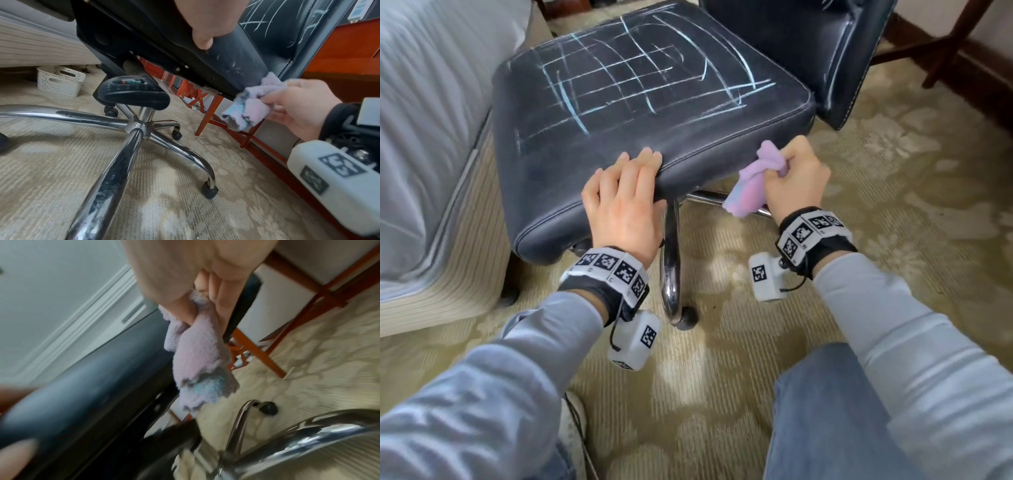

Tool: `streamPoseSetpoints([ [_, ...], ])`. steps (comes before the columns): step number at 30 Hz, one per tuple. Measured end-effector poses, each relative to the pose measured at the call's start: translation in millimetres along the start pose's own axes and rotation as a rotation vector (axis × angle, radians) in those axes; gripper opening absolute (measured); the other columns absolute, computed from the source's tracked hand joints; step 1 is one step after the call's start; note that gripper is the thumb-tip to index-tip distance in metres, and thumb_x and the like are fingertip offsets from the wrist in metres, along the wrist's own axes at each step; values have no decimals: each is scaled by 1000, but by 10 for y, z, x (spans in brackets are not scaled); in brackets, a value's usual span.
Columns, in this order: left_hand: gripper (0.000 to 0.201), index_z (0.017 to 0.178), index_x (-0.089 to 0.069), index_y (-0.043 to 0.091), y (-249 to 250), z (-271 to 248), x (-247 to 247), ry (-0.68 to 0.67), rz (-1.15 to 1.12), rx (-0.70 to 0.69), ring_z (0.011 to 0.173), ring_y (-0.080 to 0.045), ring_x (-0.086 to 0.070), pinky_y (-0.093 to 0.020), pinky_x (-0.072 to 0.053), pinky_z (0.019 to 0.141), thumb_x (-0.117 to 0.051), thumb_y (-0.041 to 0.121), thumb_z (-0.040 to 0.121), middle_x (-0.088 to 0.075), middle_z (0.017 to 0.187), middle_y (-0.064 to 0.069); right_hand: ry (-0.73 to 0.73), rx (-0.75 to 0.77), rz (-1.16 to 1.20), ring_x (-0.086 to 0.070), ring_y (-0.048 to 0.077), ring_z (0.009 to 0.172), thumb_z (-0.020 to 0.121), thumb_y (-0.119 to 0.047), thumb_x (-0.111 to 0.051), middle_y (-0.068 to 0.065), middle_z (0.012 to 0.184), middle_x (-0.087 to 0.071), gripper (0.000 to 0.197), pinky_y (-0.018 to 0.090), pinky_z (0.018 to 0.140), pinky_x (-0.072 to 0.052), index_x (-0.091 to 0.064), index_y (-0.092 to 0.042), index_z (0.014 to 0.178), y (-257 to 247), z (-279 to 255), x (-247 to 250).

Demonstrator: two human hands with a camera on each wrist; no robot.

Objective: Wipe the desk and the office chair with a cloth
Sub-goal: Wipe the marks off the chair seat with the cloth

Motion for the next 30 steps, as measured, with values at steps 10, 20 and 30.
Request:
streamPoseSetpoints([
  [10, 66, 147, -43, 20, 47, 13, -28, 18, -7, 12, 142, -28, -36, -47, -19, 115, -66, 19, 85, -45, 151, 3, -353, 261, 8, -53, 22, 64, 82, -7, -61, 3, 70, -54, 19, 28, 57, -42, -46, -19, 85, -629, -682, -644],
  [20, 78, 155, -30, 19, 73, -41, 1, -63, 20, 21, 148, -27, -27, -49, -11, 122, -62, 32, 85, -34, 160, 1, 185, 200, 27, -52, -3, 65, 97, -30, -51, -16, 62, -53, 20, 17, 73, -44, -65, -16, 91, -524, 465, 1050],
  [30, 102, 156, -28, 18, 29, -51, -24, -152, 35, 9, 149, -26, -25, -49, -11, 123, -68, 39, 65, -30, 162, 1, -446, 591, -421, -59, 34, 113, 83, -21, -41, 11, 115, -69, 43, 48, 103, -42, -70, -19, 115, -1349, -120, -661],
])
Point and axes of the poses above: each hand's wrist, its own z-axis towards the middle knuckle, its own x-axis out of the back of the hand, y = z × x, the point moved 9 cm from there along z, towards the middle knuckle
